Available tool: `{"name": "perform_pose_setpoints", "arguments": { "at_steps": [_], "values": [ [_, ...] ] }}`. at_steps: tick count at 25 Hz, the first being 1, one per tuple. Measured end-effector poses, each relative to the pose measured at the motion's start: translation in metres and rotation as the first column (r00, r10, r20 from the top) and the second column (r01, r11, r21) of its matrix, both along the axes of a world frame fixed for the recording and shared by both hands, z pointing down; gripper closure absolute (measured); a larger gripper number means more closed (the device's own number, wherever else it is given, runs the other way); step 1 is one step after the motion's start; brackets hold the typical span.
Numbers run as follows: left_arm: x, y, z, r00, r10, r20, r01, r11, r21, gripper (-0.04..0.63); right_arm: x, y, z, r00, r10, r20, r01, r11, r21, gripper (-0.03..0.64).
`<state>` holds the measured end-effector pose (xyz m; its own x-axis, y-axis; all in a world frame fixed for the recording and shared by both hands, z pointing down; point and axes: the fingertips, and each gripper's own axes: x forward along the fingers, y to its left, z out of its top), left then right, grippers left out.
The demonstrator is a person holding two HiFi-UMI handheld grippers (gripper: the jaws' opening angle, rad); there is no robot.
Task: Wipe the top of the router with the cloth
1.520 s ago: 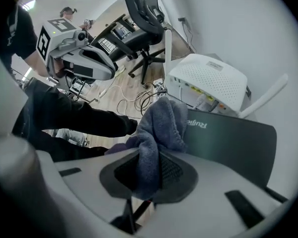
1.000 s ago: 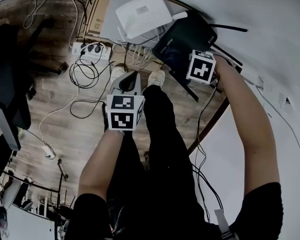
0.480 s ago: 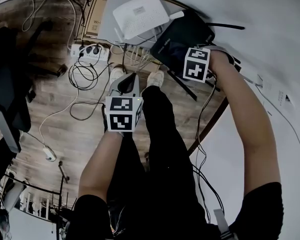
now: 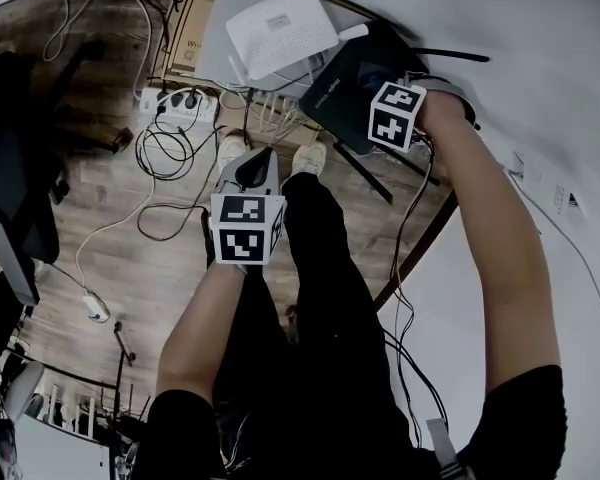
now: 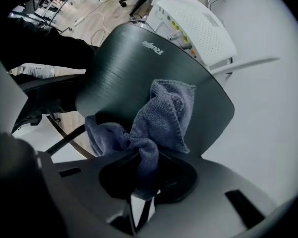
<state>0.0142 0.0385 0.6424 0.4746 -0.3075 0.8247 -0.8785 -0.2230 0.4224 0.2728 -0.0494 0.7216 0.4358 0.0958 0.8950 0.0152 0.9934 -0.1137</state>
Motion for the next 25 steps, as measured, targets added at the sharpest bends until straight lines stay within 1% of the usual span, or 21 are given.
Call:
{"name": "perform_pose_setpoints", "arguments": {
  "at_steps": [2, 8, 14, 17, 20, 23, 25],
  "values": [
    [0.000, -0.001, 0.001, 1.000, -0.001, -0.001, 0.001, 1.000, -0.001, 0.594, 0.005, -0.007, 0.001, 0.999, -0.025, -0.032, 0.026, 0.999, 0.021, 0.574],
    [-0.002, -0.004, 0.004, 1.000, -0.001, 0.003, 0.001, 1.000, -0.004, 0.594, 0.017, -0.025, 0.003, 0.994, -0.071, -0.080, 0.075, 0.996, 0.055, 0.574],
    [-0.006, -0.009, 0.009, 1.000, -0.006, 0.009, 0.006, 1.000, -0.012, 0.594, 0.024, -0.038, 0.004, 0.994, -0.053, -0.095, 0.061, 0.995, 0.078, 0.574],
    [-0.006, -0.010, 0.010, 1.000, -0.005, 0.010, 0.005, 1.000, -0.014, 0.594, 0.025, -0.046, 0.004, 0.991, -0.079, -0.112, 0.091, 0.990, 0.106, 0.574],
    [-0.005, -0.012, 0.011, 1.000, -0.002, 0.010, 0.002, 1.000, -0.018, 0.594, 0.023, -0.061, 0.004, 0.989, -0.102, -0.106, 0.119, 0.978, 0.172, 0.574],
    [-0.007, -0.014, 0.012, 1.000, -0.002, 0.011, 0.002, 1.000, -0.020, 0.594, 0.003, -0.084, 0.004, 0.990, -0.133, -0.036, 0.138, 0.949, 0.282, 0.574],
    [-0.007, -0.015, 0.013, 1.000, -0.002, 0.013, 0.002, 1.000, -0.020, 0.594, -0.009, -0.093, 0.005, 0.988, -0.156, -0.008, 0.150, 0.936, 0.318, 0.575]
  ]
}}
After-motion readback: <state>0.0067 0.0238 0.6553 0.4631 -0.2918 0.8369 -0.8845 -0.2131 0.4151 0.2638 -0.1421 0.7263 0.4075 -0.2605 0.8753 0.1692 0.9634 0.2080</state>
